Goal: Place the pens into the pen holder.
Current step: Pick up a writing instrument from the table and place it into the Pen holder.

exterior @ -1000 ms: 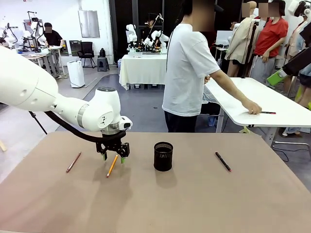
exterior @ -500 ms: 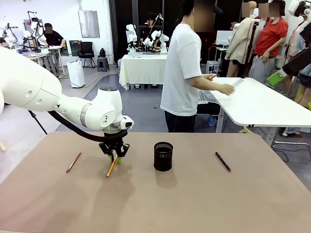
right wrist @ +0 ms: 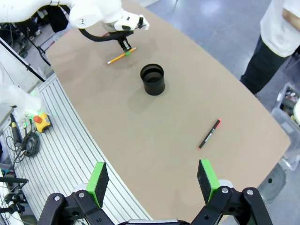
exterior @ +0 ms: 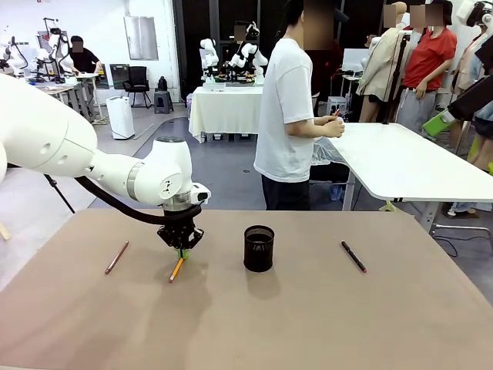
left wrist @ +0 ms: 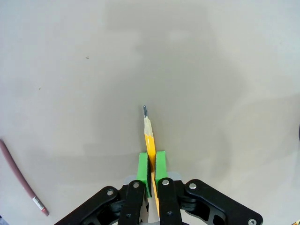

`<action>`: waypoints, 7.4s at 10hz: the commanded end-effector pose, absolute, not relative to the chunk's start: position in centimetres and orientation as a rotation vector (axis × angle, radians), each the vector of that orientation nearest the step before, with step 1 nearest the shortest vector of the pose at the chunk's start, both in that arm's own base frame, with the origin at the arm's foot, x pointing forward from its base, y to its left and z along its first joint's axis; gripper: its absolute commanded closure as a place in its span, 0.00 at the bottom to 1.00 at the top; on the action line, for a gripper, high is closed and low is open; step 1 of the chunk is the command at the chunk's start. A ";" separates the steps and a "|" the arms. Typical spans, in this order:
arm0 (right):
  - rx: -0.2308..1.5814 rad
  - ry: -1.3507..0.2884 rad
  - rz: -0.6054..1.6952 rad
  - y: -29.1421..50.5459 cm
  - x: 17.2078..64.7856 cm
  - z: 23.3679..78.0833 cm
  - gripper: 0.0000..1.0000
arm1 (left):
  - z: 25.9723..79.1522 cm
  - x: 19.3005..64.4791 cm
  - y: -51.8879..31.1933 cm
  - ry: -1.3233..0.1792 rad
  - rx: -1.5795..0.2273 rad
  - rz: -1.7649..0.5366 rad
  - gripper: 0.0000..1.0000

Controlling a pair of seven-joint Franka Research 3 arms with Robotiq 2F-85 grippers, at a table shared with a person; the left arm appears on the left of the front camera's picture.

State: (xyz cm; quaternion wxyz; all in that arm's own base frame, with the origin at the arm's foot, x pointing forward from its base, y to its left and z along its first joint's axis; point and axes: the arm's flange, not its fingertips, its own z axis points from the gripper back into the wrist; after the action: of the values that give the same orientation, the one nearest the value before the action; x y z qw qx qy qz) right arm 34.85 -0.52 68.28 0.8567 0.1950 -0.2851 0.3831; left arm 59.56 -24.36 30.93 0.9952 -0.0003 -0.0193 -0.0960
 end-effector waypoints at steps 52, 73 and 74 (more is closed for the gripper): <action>0.424 -0.604 0.802 -0.4 34.9 68.5 0.00 | 52.1 44.9 -1.1 -1.256 -0.836 -1.025 1.00; 0.424 -0.604 0.802 -0.4 34.9 68.5 0.00 | 52.1 44.9 -1.1 -1.256 -0.836 -1.025 1.00; 0.424 -0.604 0.802 -0.4 34.9 68.5 0.00 | 52.1 44.9 -1.1 -1.256 -0.836 -1.025 1.00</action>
State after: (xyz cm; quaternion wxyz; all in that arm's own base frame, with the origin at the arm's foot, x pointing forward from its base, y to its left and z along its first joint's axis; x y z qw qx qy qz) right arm 34.85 -0.54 68.26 0.8570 0.1949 -0.2846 0.3828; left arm 45.08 -1.02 52.00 0.6122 -0.3630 -0.5443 -0.4440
